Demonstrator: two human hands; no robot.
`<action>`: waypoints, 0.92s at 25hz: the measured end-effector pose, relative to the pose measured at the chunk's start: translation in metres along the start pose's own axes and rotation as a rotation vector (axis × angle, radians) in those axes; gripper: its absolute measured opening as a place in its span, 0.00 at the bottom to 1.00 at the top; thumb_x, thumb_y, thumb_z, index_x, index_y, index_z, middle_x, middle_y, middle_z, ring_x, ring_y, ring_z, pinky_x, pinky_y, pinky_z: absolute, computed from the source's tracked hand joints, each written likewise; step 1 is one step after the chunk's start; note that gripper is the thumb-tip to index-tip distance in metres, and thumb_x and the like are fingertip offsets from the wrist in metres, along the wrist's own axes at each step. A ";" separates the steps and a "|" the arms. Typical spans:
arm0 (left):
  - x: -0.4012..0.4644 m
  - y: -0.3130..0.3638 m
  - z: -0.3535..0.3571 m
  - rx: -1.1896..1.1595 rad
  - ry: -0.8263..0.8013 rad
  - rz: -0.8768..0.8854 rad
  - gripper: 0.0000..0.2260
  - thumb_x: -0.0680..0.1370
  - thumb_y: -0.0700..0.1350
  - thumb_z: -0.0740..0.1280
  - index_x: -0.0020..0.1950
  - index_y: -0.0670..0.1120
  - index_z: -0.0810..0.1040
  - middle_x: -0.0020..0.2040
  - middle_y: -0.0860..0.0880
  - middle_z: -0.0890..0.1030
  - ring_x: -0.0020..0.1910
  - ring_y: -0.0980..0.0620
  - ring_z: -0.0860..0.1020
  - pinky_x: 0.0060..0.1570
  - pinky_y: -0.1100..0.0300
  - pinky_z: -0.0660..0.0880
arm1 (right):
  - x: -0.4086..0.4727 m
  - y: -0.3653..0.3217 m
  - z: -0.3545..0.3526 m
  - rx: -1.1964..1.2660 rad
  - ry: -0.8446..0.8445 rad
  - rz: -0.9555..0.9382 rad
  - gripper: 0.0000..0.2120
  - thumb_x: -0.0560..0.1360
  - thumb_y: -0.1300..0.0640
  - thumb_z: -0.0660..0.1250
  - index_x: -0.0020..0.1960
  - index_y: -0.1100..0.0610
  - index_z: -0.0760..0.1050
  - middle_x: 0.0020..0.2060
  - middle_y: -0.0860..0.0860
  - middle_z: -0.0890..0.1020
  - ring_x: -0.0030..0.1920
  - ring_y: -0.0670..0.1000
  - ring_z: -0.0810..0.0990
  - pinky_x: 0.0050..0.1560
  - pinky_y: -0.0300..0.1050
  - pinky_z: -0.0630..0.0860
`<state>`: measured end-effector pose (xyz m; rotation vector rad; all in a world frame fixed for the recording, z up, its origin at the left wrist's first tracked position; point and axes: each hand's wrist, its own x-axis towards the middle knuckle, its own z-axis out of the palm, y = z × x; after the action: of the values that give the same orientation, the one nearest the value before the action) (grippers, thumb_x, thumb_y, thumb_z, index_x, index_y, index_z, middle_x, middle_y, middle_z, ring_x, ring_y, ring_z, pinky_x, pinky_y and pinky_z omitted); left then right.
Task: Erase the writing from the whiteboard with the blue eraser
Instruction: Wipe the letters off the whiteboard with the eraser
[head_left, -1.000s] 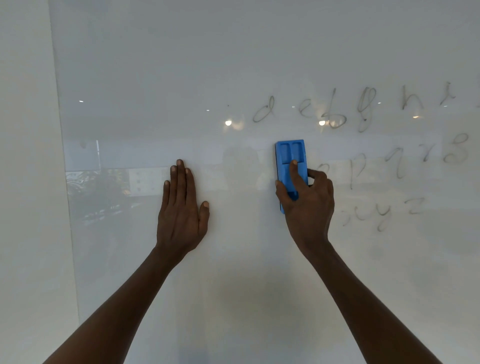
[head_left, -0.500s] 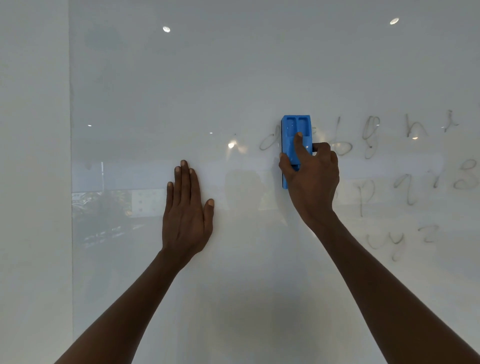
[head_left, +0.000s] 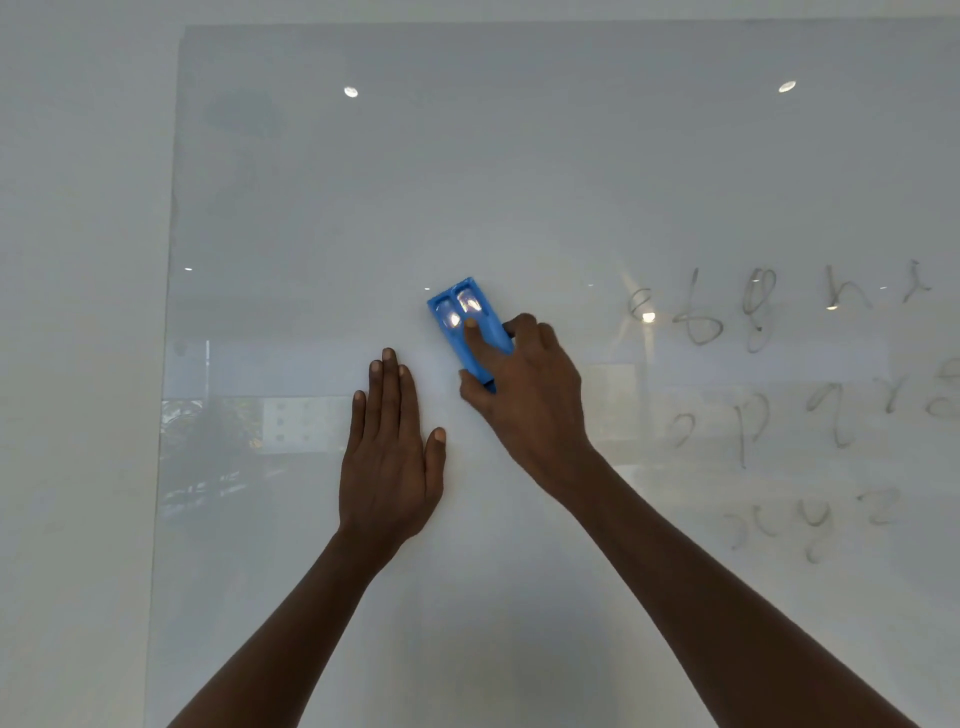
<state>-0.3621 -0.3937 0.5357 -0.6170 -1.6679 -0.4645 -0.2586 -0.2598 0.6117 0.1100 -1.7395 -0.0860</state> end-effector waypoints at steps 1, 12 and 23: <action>0.000 0.000 0.000 0.001 0.002 0.000 0.31 0.83 0.51 0.51 0.82 0.37 0.49 0.84 0.40 0.47 0.83 0.45 0.46 0.82 0.47 0.49 | -0.005 0.001 -0.001 -0.002 -0.025 -0.039 0.25 0.76 0.48 0.65 0.71 0.54 0.69 0.53 0.59 0.75 0.50 0.56 0.74 0.44 0.50 0.77; -0.001 -0.002 0.002 0.004 0.005 0.000 0.31 0.83 0.51 0.51 0.82 0.37 0.49 0.84 0.41 0.47 0.84 0.46 0.45 0.82 0.48 0.48 | -0.023 0.102 -0.041 -0.081 0.093 0.229 0.24 0.73 0.47 0.69 0.68 0.49 0.73 0.51 0.58 0.76 0.49 0.57 0.74 0.38 0.43 0.70; -0.002 0.001 0.003 0.002 0.025 -0.003 0.31 0.83 0.50 0.53 0.82 0.36 0.51 0.83 0.40 0.50 0.83 0.43 0.48 0.81 0.46 0.52 | -0.020 0.012 -0.006 0.071 0.124 0.213 0.24 0.72 0.50 0.70 0.67 0.52 0.73 0.51 0.58 0.77 0.48 0.58 0.75 0.42 0.52 0.78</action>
<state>-0.3634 -0.3919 0.5333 -0.6051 -1.6459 -0.4711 -0.2500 -0.2457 0.5949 -0.0181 -1.6208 0.1362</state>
